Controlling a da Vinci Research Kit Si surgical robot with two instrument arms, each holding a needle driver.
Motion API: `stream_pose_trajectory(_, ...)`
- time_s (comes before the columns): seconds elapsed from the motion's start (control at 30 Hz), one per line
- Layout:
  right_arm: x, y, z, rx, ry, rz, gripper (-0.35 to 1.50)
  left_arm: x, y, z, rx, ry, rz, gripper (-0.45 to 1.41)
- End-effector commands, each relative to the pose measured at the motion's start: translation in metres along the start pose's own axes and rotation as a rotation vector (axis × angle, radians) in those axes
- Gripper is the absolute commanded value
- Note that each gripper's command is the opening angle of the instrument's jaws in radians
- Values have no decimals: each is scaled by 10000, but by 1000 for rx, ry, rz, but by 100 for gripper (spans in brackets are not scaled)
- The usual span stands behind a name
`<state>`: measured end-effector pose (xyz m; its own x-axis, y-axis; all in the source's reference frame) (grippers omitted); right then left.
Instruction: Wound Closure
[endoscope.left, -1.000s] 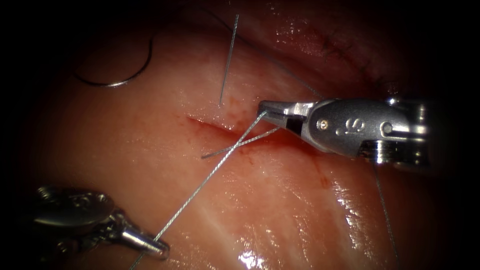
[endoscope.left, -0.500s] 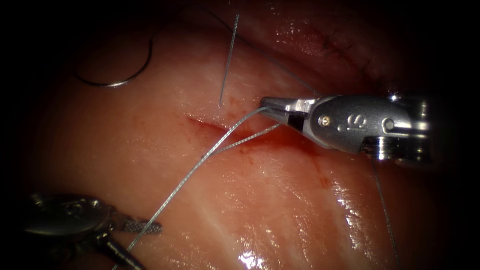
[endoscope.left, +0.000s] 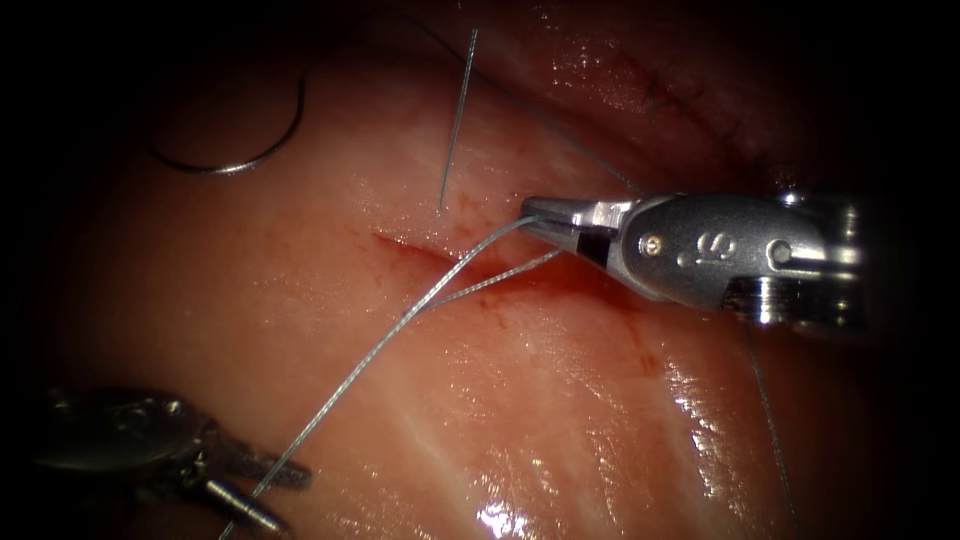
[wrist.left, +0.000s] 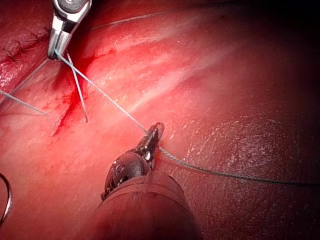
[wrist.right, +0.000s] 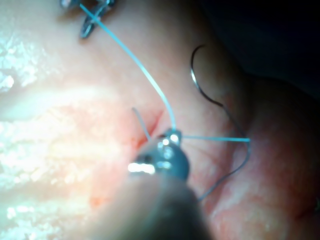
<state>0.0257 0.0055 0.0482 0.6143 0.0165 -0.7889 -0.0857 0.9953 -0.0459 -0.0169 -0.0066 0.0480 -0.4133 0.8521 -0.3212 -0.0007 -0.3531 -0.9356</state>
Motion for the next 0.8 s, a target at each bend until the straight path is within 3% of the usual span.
stream_pose_trajectory(0.03, 0, -4, 8, 2, 2, -1, -35, -8, -4, 8, -4, -2, -3, -45)
stream_pose_trajectory(0.4, 5, -9, 4, -21, 20, 3, -35, 22, -12, -3, 58, 32, -47, -45)
stream_pose_trajectory(0.47, 5, -9, 4, -32, 29, 18, 0, 31, -11, -6, 69, 38, -38, -45)
stream_pose_trajectory(0.5, 5, -10, 3, -40, 37, 37, 56, 39, -10, -9, 85, 45, -11, -45)
stream_pose_trajectory(0.53, 5, -10, 3, -40, 37, 37, 56, 39, -10, -9, 85, 45, -11, -45)
stream_pose_trajectory(0.6, 6, -12, 1, -44, 43, 79, 96, 45, -10, -10, 98, 49, 41, -45)
stream_pose_trajectory(0.67, 7, -13, -7, -47, 61, 188, 136, 49, -12, -13, 111, 45, 195, -45)
stream_pose_trajectory(0.8, 8, -7, -32, -32, 163, 269, 148, 48, -15, -14, 135, 40, 384, -45)
